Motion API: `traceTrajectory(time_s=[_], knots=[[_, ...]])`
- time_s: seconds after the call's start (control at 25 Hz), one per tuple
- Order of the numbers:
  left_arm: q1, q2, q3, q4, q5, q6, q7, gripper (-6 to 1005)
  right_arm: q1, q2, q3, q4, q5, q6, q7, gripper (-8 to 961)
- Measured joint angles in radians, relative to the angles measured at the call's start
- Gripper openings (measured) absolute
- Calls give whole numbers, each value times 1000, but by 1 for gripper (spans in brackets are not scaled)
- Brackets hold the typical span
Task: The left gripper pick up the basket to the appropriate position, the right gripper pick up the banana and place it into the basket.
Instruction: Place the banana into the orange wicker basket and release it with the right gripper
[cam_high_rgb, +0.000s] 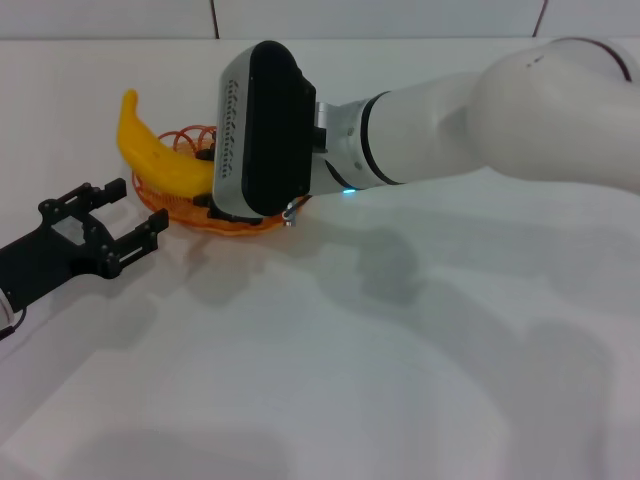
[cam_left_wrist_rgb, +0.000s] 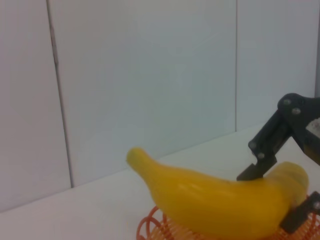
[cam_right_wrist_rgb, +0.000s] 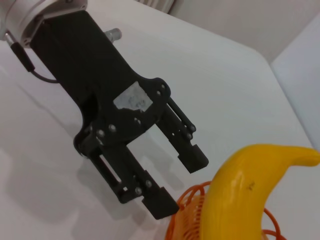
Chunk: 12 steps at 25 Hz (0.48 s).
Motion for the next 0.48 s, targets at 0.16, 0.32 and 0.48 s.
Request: traceTrajectory(time_s=[0.16, 0.32, 0.48], knots=[[2, 0, 0, 0, 1, 0, -1, 696, -11, 0, -1, -10, 0, 32, 0, 630], [5, 0, 0, 0, 2, 0, 1, 696, -38, -4, 7, -37, 1, 47, 0, 639], [9, 0, 0, 0, 1, 0, 1, 696, -64, -8, 10, -84, -2, 42, 1, 671]])
